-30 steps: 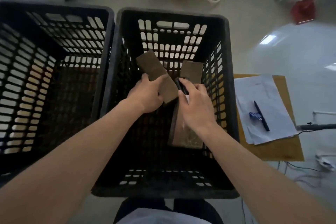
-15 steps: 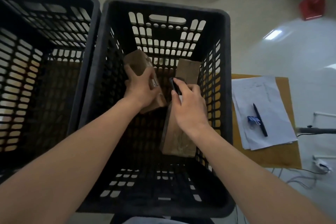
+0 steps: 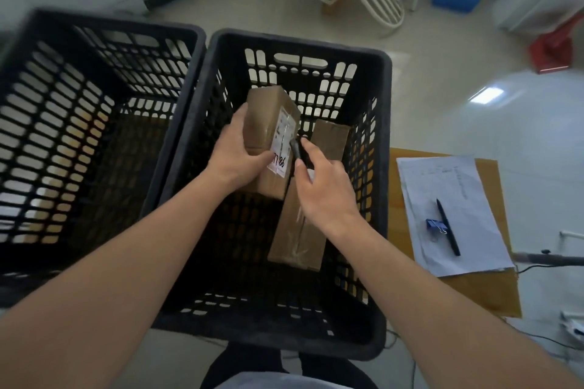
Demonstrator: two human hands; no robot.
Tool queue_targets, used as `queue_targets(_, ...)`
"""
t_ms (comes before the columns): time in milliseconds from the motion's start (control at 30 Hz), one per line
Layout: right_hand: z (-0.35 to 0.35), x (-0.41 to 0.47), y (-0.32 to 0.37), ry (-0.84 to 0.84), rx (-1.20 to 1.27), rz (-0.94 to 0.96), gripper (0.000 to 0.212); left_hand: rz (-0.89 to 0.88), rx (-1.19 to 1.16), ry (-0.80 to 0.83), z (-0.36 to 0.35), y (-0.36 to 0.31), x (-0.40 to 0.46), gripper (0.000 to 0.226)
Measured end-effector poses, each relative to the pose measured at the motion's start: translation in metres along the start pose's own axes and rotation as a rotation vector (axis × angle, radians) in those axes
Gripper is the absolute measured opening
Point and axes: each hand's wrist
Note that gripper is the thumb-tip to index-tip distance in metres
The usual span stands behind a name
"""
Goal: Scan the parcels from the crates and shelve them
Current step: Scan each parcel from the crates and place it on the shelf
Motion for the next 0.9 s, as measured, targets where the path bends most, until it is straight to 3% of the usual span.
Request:
queue_targets(200,0.020,-0.018,0.009,-0.038,-0.005,0.149,0.051,-0.063,-0.029,-0.039,0.020,-0.025,-0.028,0.093)
queue_targets(900,0.140,-0.111,0.032,-0.132,-0.335,0.601,0.046,-0.379,-0.121,-0.292,0.085,-0.105,-0.126,0.093)
Point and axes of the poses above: each hand's wrist, its own x-axis towards the middle knuckle, its own z-axis out of the back of the hand, y = z × x, and after that the axes turned 11 degrees about -x, right-handed
